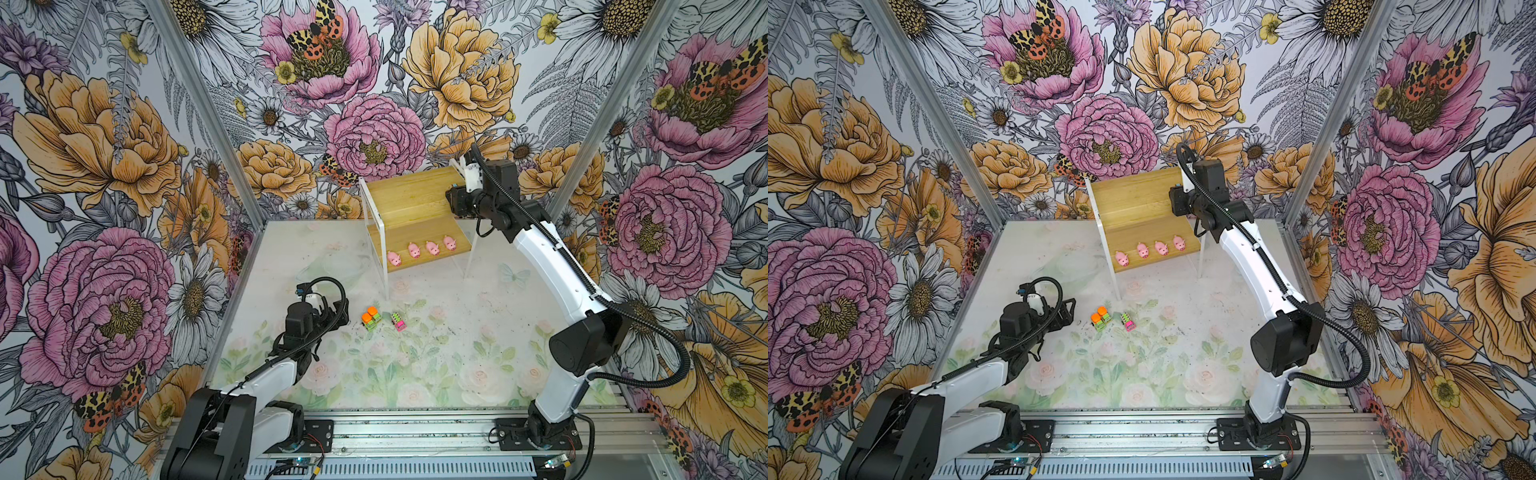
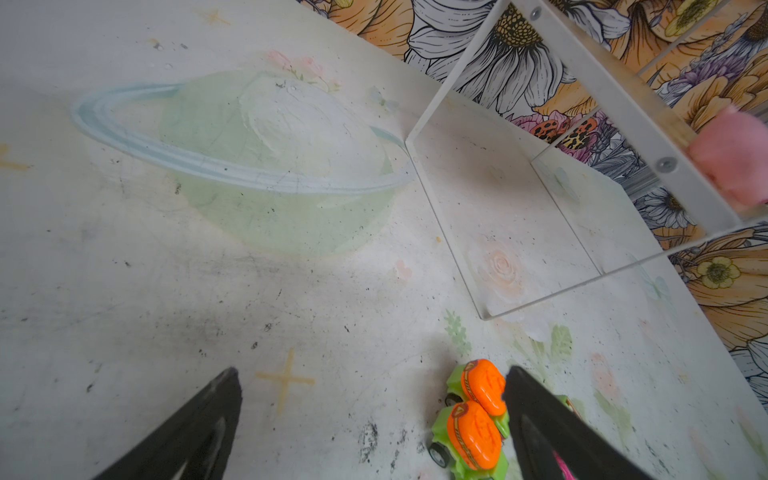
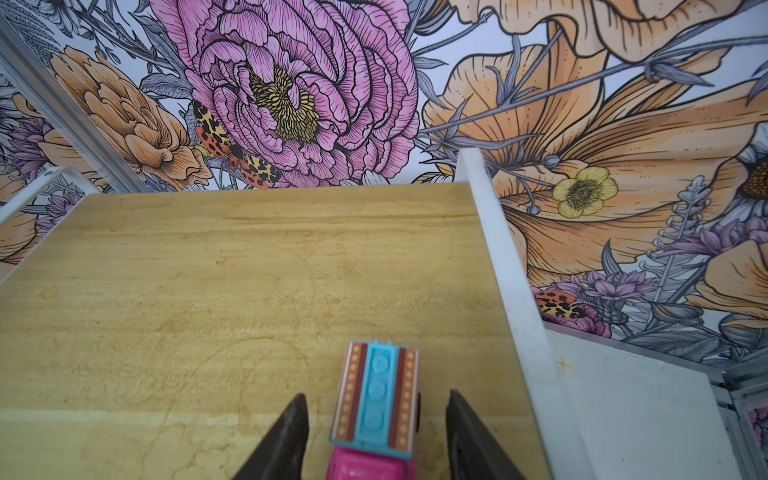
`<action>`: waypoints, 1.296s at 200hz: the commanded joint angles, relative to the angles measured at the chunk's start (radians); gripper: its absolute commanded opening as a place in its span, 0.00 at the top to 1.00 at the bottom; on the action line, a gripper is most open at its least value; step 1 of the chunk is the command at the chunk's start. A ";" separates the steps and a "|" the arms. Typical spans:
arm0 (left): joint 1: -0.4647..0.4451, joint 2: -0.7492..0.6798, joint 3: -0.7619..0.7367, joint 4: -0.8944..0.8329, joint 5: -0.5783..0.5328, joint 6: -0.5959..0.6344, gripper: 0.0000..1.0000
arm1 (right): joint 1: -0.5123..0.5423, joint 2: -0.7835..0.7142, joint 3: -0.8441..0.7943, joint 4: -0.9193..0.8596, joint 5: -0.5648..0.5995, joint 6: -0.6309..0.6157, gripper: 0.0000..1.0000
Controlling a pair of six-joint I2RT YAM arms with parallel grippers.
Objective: Place and organize the plastic toys onto the shelf
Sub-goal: 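Set the pink truck on the upper shelf and open the right gripper, then withdraw the right gripper from the upper shelf back toward the trucks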
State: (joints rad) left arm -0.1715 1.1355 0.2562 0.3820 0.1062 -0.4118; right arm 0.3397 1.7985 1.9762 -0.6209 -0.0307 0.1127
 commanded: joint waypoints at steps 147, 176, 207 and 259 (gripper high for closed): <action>0.009 0.003 0.017 0.015 0.021 0.019 0.01 | 0.013 -0.330 -0.292 0.081 -0.145 -0.093 0.30; 0.010 0.007 0.019 0.016 0.021 0.019 0.01 | 0.058 -0.554 -0.685 0.273 -0.231 -0.142 0.30; 0.010 0.017 0.025 0.014 0.030 0.021 0.01 | 0.154 -0.706 -1.109 0.468 -0.268 -0.097 0.31; 0.009 0.017 0.025 0.014 0.036 0.021 0.01 | 0.413 -0.601 -1.666 1.233 -0.078 0.111 0.35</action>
State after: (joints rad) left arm -0.1715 1.1484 0.2607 0.3817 0.1211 -0.4118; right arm 0.6746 1.1282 0.4046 0.1635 -0.2264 0.1234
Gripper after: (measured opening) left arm 0.987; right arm 0.656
